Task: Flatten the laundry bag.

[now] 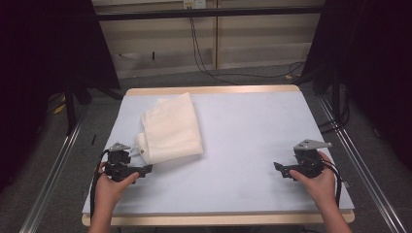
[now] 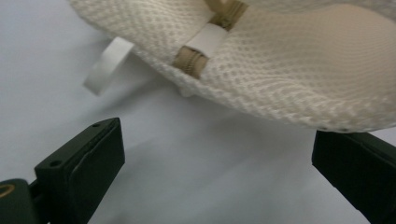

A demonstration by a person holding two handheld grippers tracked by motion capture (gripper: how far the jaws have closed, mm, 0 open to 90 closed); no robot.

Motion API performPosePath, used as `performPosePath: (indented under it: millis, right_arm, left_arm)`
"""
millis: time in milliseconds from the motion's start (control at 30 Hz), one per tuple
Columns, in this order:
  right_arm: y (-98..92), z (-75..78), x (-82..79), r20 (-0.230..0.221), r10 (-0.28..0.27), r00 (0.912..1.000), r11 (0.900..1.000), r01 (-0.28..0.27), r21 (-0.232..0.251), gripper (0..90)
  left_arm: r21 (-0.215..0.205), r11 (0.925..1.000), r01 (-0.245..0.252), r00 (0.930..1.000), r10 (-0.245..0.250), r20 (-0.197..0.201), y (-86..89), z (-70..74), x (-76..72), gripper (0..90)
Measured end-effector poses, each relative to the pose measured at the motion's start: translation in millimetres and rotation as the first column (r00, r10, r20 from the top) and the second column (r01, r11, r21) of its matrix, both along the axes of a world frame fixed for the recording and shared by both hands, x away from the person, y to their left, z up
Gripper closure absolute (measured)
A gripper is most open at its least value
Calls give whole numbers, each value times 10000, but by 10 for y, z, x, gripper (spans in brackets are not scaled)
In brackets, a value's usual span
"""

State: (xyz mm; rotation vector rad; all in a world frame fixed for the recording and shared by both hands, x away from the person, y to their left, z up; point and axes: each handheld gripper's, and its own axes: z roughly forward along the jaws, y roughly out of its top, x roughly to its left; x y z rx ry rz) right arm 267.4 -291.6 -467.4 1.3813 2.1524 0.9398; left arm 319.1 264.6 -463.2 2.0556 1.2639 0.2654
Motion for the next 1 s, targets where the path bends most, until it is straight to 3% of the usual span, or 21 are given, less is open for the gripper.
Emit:
performPosePath:
  millis: [167,267,533,700,733,867,933,1000]
  right_arm:
    - [-15,15,1,60,-124,9999,9999,124,-85,63]
    - [-14,19,7,50,-78,10000,9999,79,-64,63]
    - [14,33,10,120,-16,9999,9998,19,-206,64]
    - [19,39,12,73,-111,9999,9998,112,-175,64]
    - [17,36,14,58,-46,10000,9998,47,-176,63]
    - [30,23,19,-21,-31,10000,9995,30,-316,64]
    - [32,20,26,10,38,10000,9994,-37,-357,65]
    - [33,21,27,-7,35,10000,9993,-35,-359,65]
  left_arm:
    - [48,9999,95,10000,-95,23,-45,15,0,27]
    - [-188,9998,-101,9999,102,84,-58,42,10,27]
    - [-28,10000,7,10000,-7,-23,-71,119,69,28]
    - [-267,9996,-15,9999,12,-109,-102,131,64,30]
    - [-138,9998,119,9998,-121,-174,-100,127,54,30]
    - [60,9998,-169,9992,171,-348,-33,107,19,39]
    - [425,9982,-419,9985,433,-337,72,117,13,52]
    - [399,9976,-568,9979,580,-290,95,123,19,64]
